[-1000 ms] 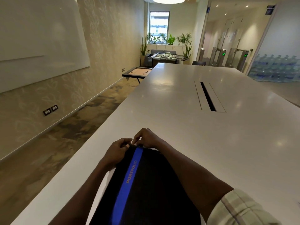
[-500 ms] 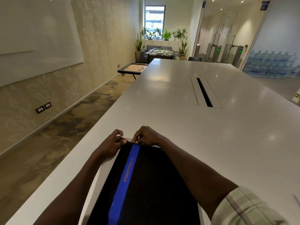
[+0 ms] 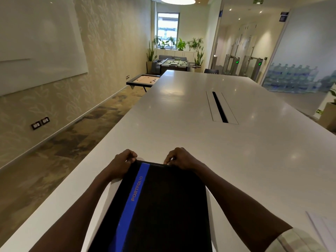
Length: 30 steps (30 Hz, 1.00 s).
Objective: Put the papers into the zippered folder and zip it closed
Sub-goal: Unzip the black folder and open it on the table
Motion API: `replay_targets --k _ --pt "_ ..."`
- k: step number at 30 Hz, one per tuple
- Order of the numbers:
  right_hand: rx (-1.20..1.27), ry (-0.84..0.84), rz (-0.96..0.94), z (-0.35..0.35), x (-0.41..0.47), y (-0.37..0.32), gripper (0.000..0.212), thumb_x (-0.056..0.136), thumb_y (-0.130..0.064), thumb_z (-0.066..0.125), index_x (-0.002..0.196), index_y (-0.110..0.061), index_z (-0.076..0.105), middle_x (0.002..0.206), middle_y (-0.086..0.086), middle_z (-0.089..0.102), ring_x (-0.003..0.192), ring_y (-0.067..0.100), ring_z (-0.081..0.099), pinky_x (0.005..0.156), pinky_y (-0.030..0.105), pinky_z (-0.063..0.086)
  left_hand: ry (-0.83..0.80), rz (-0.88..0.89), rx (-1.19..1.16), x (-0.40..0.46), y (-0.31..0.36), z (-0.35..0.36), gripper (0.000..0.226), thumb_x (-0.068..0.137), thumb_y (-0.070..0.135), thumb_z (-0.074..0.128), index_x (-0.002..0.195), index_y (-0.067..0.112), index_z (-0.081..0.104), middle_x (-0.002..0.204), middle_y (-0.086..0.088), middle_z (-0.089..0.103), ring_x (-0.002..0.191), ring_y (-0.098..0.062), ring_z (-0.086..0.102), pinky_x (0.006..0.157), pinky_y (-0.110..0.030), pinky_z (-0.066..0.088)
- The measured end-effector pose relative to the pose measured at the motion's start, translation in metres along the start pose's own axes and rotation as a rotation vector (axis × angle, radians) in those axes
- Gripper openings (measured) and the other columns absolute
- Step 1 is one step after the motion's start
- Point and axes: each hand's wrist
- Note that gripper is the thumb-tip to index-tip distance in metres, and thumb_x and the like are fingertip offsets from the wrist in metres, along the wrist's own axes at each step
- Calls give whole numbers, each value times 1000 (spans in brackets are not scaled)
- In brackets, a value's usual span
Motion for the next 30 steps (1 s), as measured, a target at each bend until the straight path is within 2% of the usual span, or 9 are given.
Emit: replay_targets --k 3,5,8,11,14,16,22,27,30 --pt "-1 50 -9 5 -4 -1 17 82 1 69 91 -10 79 98 8 76 94 19 68 85 30 54 66 162 234 -2 11 13 18 98 9 48 104 14 65 106 -7 68 103 -25 61 85 -28 47" --pt "-16 62 -12 5 -5 -2 17 81 0 69 91 -10 79 97 7 76 93 20 68 86 34 55 59 293 339 -3 22 28 22 98 17 49 108 16 68 111 -5 68 105 -24 56 94 -33 43" --pt "-32 74 -8 7 -5 -3 17 81 -2 70 89 -13 80 96 5 76 91 20 69 85 36 55 0 339 391 -6 35 50 26 98 30 47 112 25 68 111 -3 65 105 -22 53 92 -36 43" --pt "-24 89 16 8 -7 -3 17 80 -4 69 87 -15 80 94 3 75 88 18 68 81 32 54 18 268 378 -4 35 57 26 97 36 47 110 28 68 108 -2 64 105 -21 53 92 -40 45" --pt "-27 110 19 9 -8 -2 18 79 -2 69 85 -15 80 91 3 75 83 13 65 70 15 46 12 261 357 -2 33 57 25 97 35 47 108 26 68 108 -1 65 105 -21 54 94 -42 45" --pt "-41 116 20 6 -10 -1 19 77 1 69 84 -13 80 90 4 76 82 13 64 67 9 41 12 268 352 -1 31 57 25 97 35 47 107 26 69 109 -1 66 105 -20 55 94 -43 45" --pt "-49 106 63 -13 -30 18 19 77 5 70 86 -9 80 92 7 77 81 7 62 68 4 40 16 268 330 0 27 58 25 99 35 47 108 26 69 108 1 65 104 -18 55 93 -40 46" --pt "-22 141 130 -28 -58 36 21 77 6 68 86 -9 80 91 7 77 82 8 64 74 14 46 19 265 318 -1 28 58 24 97 38 49 105 28 70 106 4 65 104 -16 55 94 -39 46" --pt "3 185 157 -32 -76 43 18 78 7 69 86 -6 80 89 10 77 78 7 65 70 6 44 22 276 330 -2 28 58 26 93 49 52 102 31 69 103 6 66 101 -14 55 91 -36 46"
Point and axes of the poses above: each hand's wrist, its own x-axis towards the middle knuckle, its own z-axis out of the palm, y = z × x
